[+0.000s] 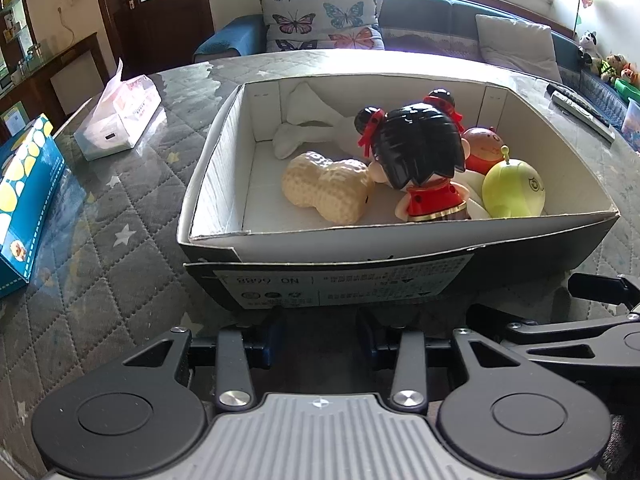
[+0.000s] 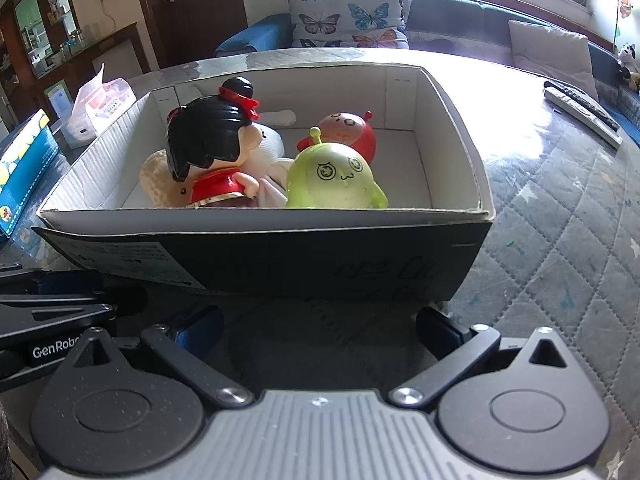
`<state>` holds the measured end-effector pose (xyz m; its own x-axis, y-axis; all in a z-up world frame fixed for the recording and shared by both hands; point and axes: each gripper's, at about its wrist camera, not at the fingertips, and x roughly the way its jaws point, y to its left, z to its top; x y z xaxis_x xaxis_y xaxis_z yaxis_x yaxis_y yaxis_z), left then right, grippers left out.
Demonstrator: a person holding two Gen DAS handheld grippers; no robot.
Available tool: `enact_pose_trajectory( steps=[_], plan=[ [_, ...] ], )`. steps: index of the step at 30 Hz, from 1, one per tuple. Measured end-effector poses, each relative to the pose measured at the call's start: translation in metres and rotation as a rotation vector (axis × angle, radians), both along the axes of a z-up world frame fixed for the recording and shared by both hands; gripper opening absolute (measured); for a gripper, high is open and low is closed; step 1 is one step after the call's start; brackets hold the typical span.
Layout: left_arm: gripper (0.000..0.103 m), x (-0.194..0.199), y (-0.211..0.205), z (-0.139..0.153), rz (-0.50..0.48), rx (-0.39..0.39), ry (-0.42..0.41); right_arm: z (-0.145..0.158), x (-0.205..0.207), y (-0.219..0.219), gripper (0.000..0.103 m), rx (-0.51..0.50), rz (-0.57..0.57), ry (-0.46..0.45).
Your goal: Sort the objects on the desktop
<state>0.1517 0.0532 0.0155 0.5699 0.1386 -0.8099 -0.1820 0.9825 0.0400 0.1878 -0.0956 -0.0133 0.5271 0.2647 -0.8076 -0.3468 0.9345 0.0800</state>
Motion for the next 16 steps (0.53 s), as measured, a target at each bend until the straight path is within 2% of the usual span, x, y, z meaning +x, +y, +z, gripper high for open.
enact_pose_trajectory(
  steps=[7, 16],
  plan=[
    [0.041, 0.0041, 0.0015, -0.0027, 0.009, -0.014, 0.017, -0.0015, 0.0030, 0.0019, 0.103, -0.012, -0.006, 0.006],
    [0.034, 0.0050, 0.0033, -0.0021, 0.019, -0.035, 0.020, -0.0019, 0.0025, 0.0027, 0.103, -0.010, -0.005, 0.006]
  ],
)
